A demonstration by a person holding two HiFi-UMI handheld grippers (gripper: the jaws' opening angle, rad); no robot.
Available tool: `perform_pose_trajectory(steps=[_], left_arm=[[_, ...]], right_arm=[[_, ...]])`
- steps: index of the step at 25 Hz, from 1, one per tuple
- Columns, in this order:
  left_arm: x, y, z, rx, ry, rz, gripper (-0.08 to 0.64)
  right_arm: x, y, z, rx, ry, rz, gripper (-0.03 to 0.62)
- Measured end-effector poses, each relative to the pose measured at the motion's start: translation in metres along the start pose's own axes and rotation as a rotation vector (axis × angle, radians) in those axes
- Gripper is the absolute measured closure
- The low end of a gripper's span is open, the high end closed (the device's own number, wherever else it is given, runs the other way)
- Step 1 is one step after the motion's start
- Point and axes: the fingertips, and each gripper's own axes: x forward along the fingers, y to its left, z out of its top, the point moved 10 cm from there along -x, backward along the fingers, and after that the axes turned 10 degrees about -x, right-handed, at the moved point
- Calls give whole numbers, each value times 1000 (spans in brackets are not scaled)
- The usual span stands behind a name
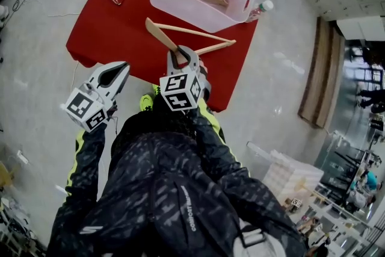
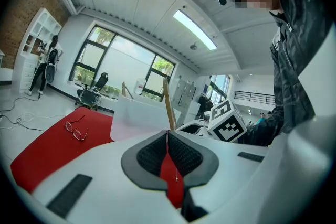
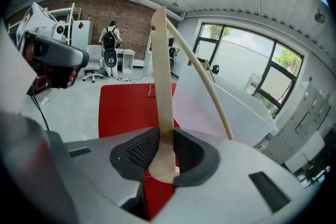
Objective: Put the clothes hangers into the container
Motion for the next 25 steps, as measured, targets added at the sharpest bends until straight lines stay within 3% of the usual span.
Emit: perform_pose_trajectory(steps=[9, 25], left_arm=[[6, -22, 15, 57, -5, -48, 548], [8, -48, 34, 102, -46, -88, 548]], right_arm=[[-56, -13, 19, 41, -73, -37, 499], [-134, -51, 70, -36, -219, -213, 499]])
